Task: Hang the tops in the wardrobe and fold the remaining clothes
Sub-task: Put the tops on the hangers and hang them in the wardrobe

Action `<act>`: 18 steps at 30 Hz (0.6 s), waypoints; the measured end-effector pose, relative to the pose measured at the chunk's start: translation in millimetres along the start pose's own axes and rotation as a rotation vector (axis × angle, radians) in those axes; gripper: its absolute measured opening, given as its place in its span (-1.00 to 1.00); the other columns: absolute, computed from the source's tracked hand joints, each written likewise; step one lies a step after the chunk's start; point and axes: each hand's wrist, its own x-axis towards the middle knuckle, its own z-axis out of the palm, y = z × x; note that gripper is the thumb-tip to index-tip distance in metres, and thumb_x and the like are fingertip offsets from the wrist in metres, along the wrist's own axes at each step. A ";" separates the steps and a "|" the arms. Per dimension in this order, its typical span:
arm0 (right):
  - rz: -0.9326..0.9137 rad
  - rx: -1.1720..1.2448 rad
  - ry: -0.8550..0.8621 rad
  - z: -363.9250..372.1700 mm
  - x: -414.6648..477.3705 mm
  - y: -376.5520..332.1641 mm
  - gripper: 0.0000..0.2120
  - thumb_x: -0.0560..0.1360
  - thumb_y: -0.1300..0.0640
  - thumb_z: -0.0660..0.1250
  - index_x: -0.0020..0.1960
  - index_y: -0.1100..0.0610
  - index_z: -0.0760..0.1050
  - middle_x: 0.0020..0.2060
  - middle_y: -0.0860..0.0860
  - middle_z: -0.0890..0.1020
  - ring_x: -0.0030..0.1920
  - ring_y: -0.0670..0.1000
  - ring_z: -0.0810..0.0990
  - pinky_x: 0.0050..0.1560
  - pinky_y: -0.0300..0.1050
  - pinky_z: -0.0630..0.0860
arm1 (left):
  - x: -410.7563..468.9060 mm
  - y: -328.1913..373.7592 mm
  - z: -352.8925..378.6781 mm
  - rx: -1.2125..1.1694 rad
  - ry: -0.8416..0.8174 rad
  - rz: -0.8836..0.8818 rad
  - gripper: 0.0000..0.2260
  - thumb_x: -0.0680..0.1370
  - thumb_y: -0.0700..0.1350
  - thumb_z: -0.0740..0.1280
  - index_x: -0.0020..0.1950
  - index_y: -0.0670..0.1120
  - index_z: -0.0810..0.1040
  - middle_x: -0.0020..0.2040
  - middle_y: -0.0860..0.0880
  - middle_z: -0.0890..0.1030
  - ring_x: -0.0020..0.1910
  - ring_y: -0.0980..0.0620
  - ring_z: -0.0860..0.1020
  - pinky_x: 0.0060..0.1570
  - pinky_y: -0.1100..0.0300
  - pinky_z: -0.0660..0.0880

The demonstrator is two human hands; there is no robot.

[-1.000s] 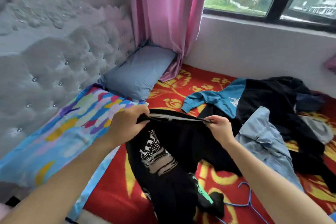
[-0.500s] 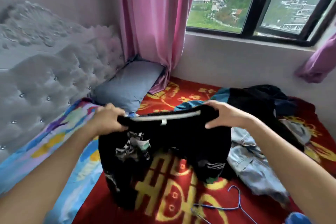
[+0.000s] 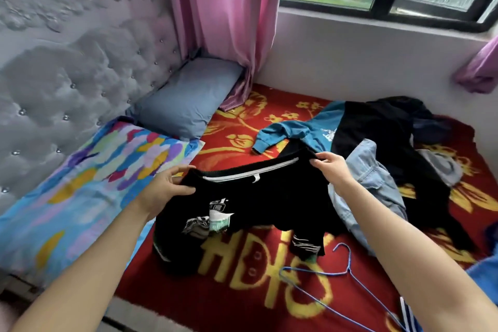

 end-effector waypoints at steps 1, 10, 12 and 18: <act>0.024 -0.119 0.007 6.2 9.8 9.6 -0.74 0.48 0.10 0.38 0.14 0.15 0.54 -0.11 0.08 0.60 -0.13 -0.10 0.61 -0.06 -0.20 0.53 | 3.0 -2.2 10.6 0.049 0.008 -0.025 -0.63 0.24 -0.38 0.45 0.01 -0.15 0.57 -0.17 -0.17 0.64 -0.31 0.03 0.64 -0.29 0.26 0.57; 0.400 -0.529 -0.318 17.1 -38.8 178.3 -0.76 0.41 -0.04 0.27 -0.04 0.07 0.57 -0.07 0.07 0.60 0.09 0.12 0.53 0.07 -0.12 0.41 | -2.2 -76.9 103.2 0.408 -0.024 -0.244 -0.84 0.41 -0.31 0.45 -0.18 -0.05 0.59 -0.19 -0.01 0.62 -0.11 0.01 0.58 -0.08 0.19 0.48; 0.516 -0.513 -0.329 8.1 -60.6 219.9 -0.80 0.47 0.04 0.26 -0.04 0.13 0.57 -0.06 0.13 0.62 0.06 0.12 0.56 0.02 -0.13 0.42 | -10.9 -81.9 120.3 0.411 0.017 -0.243 -0.84 0.43 -0.27 0.45 -0.22 -0.04 0.53 -0.29 0.14 0.58 -0.18 0.19 0.55 -0.18 0.35 0.43; 0.681 -0.492 -0.332 -19.6 -85.1 317.6 -0.86 0.49 0.11 0.23 -0.16 0.14 0.51 -0.04 0.18 0.61 0.12 0.17 0.57 -0.02 -0.13 0.40 | -15.1 -99.7 164.9 0.383 0.181 -0.226 -0.77 0.51 -0.19 0.37 -0.32 0.01 0.48 -0.29 0.08 0.47 -0.27 0.17 0.43 -0.24 0.38 0.32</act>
